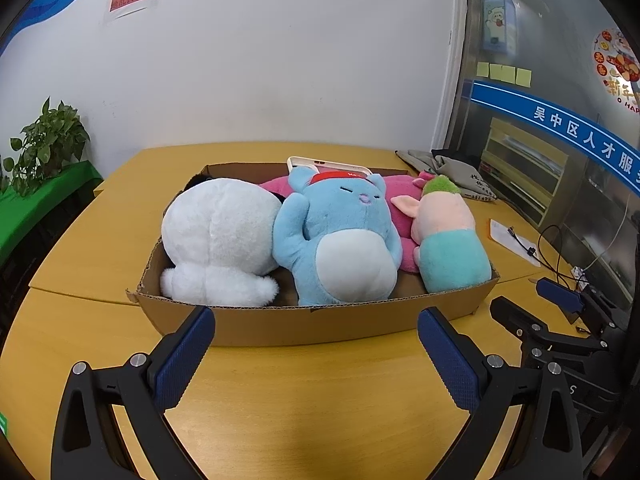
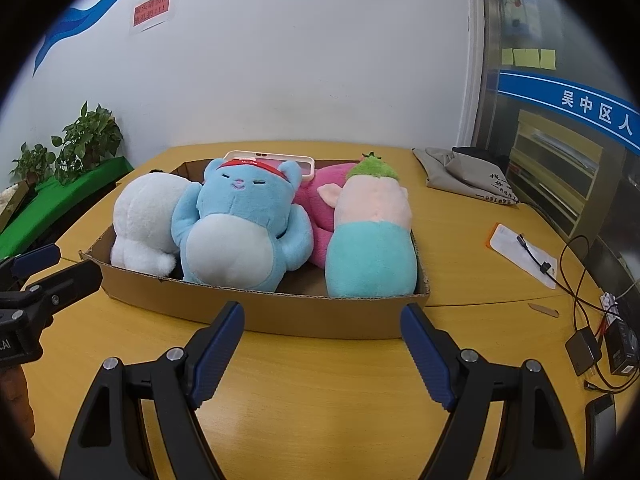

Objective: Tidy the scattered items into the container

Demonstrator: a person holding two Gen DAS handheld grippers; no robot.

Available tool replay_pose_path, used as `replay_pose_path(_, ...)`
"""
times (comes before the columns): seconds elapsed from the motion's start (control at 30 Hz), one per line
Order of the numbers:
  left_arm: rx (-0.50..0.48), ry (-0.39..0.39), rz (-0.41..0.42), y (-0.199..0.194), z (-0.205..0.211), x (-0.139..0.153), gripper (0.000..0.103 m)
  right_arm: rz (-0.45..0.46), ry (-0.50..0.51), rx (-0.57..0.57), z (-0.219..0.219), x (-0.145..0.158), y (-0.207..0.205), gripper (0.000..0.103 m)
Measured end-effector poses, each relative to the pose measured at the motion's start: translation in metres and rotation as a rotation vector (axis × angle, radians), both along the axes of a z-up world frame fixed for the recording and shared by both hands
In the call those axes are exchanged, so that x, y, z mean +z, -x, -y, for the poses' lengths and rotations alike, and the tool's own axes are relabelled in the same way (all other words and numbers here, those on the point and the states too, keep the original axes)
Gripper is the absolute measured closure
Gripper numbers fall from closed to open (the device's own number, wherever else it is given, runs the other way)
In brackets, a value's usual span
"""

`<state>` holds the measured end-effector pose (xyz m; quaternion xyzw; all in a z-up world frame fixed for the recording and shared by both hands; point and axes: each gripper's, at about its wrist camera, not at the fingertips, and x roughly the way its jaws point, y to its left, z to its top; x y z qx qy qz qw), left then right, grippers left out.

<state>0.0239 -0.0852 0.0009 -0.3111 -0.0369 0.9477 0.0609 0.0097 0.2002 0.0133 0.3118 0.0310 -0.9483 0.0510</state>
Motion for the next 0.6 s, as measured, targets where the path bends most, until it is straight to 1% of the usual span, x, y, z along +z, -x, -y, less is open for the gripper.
replay_pose_path(0.13, 0.002, 0.01, 0.015, 0.0003, 0.0035, -0.0031, 0.0, 0.002, 0.004, 0.018, 0.0067, -0.0012, 0.0014, 0.023)
replay_pose_path(0.27, 0.002, -0.002, 0.013, 0.0004, 0.0054, -0.0031, 0.0, 0.004, -0.006, 0.031, 0.0109, -0.0023, 0.0002, 0.023)
replay_pose_path(0.6, -0.009, -0.001, 0.013, -0.0037, 0.0053, -0.0053, 0.0, 0.007, -0.004, 0.008, 0.0062, -0.0035, 0.0007, 0.023)
